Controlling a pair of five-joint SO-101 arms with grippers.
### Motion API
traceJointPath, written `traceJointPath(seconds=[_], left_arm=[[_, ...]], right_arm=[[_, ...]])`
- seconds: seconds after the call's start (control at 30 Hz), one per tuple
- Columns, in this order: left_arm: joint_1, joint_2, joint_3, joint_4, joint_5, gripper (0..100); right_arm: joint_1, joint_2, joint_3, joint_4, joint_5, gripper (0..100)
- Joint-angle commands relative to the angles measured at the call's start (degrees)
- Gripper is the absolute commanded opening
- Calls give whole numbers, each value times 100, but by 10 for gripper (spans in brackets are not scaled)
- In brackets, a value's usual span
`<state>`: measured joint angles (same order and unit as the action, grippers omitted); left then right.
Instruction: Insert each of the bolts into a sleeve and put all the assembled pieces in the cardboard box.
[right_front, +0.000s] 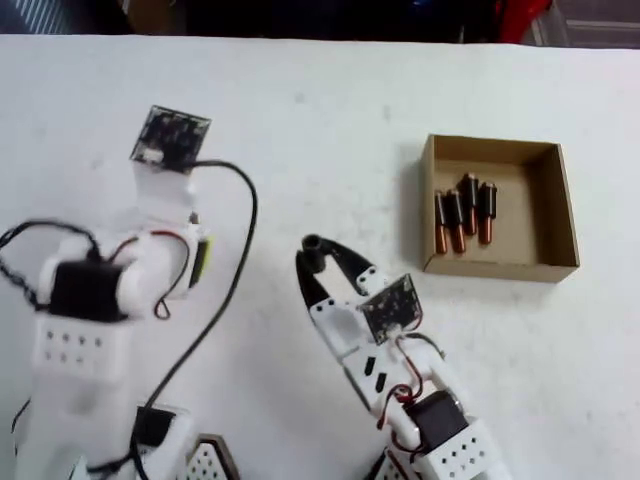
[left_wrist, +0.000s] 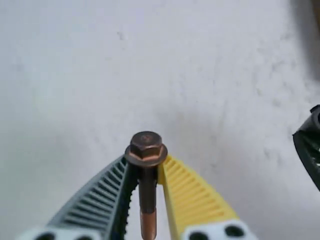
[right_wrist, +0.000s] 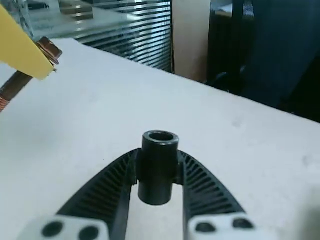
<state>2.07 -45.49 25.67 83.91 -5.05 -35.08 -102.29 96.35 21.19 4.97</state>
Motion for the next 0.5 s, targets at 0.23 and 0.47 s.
traceJointPath(seconds=[0.23, 0.47], left_arm=[[101, -734, -158, -844, 510, 24], [549, -760, 105, -1679, 923, 24]], right_arm=[[-681, -84, 53, -716, -62, 17], [-673, -66, 53, -699, -62, 17]])
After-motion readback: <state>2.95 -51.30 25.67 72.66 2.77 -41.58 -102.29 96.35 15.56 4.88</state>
